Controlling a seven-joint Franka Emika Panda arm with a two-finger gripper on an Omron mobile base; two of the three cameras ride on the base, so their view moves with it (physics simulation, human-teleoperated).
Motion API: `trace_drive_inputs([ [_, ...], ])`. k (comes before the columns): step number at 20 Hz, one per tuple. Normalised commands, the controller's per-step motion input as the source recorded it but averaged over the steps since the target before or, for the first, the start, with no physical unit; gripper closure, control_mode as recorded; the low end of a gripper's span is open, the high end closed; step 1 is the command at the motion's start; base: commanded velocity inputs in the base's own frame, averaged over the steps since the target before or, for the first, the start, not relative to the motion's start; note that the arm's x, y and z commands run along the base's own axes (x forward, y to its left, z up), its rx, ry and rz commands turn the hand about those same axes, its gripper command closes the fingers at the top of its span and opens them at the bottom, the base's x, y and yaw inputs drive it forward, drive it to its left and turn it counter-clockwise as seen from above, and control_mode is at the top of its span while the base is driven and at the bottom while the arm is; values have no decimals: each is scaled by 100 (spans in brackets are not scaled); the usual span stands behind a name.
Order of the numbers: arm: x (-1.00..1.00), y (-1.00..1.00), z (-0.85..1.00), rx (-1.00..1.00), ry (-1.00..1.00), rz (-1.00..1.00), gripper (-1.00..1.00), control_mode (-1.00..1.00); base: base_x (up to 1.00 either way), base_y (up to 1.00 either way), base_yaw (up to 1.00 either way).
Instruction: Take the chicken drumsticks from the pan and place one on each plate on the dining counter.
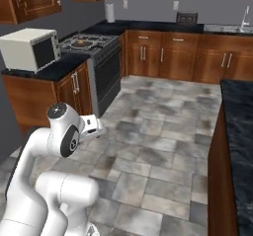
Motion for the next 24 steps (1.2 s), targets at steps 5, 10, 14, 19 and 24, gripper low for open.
trace_drive_inputs([
  [5, 0, 0, 0, 0, 0, 0, -100, 100, 100, 14, 5],
  [10, 0, 0, 0, 0, 0, 0, -100, 100, 100, 0, 11],
  [14, 0, 0, 0, 0, 0, 0, -100, 100, 100, 0, 20],
  [19, 0, 0, 0, 0, 0, 0, -100, 100, 100, 0, 27],
  [24, 0, 0, 0, 0, 0, 0, -100, 100, 100, 0, 28],
])
